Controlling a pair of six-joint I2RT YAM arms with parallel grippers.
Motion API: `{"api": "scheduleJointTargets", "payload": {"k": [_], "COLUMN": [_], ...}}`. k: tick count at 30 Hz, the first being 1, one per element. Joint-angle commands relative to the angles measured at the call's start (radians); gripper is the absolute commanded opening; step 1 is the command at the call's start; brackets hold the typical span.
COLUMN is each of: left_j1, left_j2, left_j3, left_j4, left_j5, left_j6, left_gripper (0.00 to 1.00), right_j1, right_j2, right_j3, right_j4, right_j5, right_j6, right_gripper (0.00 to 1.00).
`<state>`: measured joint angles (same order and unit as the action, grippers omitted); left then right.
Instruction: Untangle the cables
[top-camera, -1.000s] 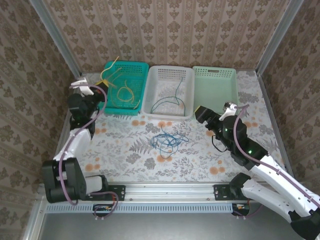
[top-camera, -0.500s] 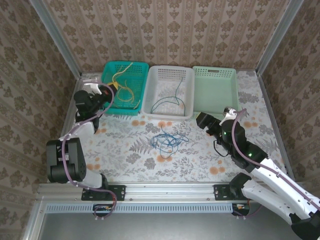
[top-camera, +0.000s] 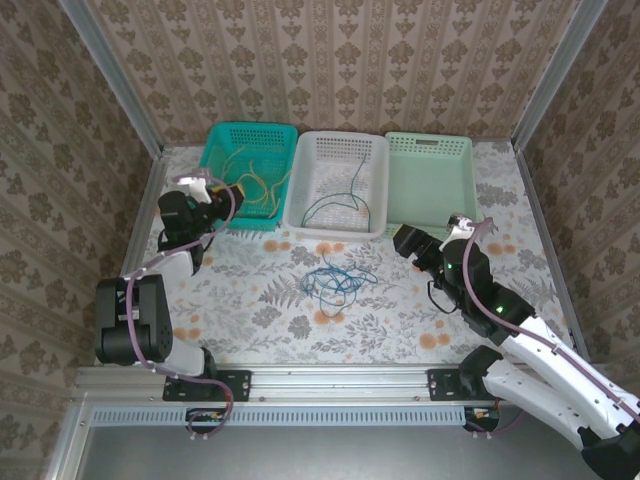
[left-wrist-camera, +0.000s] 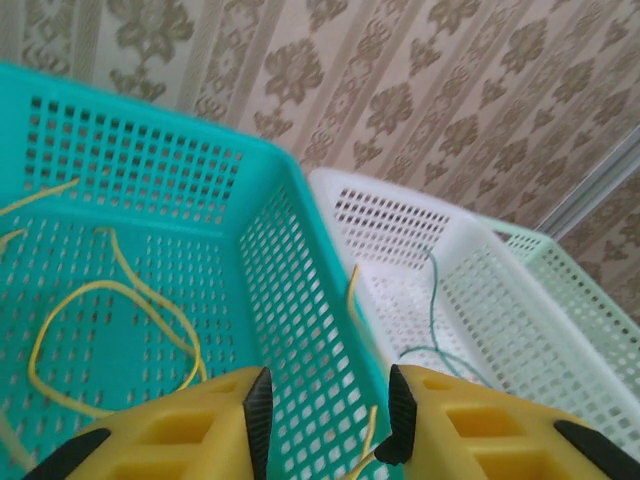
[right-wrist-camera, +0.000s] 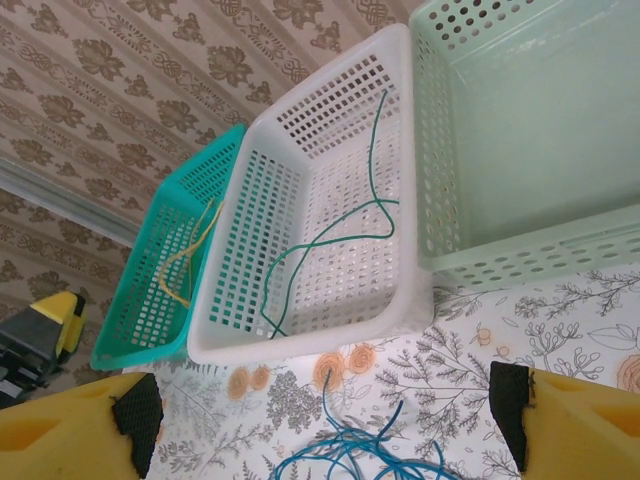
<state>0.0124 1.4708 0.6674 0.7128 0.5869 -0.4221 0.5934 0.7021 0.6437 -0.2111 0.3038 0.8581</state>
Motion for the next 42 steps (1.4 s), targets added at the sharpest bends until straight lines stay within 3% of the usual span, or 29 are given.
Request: {"api": "scheduleJointTargets", "payload": {"k": [1, 3, 11, 17, 20, 25, 31, 35, 38, 42], "left_j1": [-0.008, -0.009, -0.056, -0.182, -0.233, -0.317, -0.407, -0.423, -0.435, -0.456], "left_j2": [-0.041, -0.055, -0.184, -0.338, -0.414, -0.523, -0.620, -0.680, -0.683, -0.664], "left_j3": [-0.022, -0.019, -0.030, -0.050, -0.085, -0.191, -0.267, -0.312, -0.320, -0.321], "left_j4": [-0.061, -0.096, -0.143, -0.239, -0.293, -0.304, -0.363, -0.363, -0.363, -0.360], "left_j5": [-0.074, -0.096, -0.164, -0.189, -0.209, -0.218, -0.264, -0.291, -0.291, -0.288], "left_j6": [0.013, 0.002, -0.046, 0.007, -0.007, -0.150, -0.195, -0.226, -0.240, -0.251], "left_gripper": [0.48, 0.57, 0.64, 0.68, 0.71, 0.77, 0.78, 0.80, 0.80, 0.80], "right_j1": [-0.010, -0.012, -0.012, 0.030, 0.101, 0.169, 0.176, 0.173, 0.166, 0.156], "right_j2": [0.003, 0.009, 0.171, 0.370, 0.462, 0.604, 0.726, 0.778, 0.835, 0.867], "right_j3": [-0.009, -0.004, 0.089, 0.120, 0.137, 0.174, 0.198, 0.201, 0.214, 0.229], "right_j4": [-0.011, -0.019, -0.195, -0.211, -0.209, -0.221, -0.209, -0.167, -0.136, -0.112], "right_j5": [0.016, 0.012, -0.063, -0.158, -0.125, -0.075, 0.037, 0.026, 0.015, 0.022], "right_j6": [-0.024, -0.027, -0.129, -0.231, -0.339, -0.456, -0.527, -0.563, -0.567, -0.558], "right_gripper": [0.89, 0.89, 0.88, 0.78, 0.76, 0.76, 0.74, 0.71, 0.62, 0.30]}}
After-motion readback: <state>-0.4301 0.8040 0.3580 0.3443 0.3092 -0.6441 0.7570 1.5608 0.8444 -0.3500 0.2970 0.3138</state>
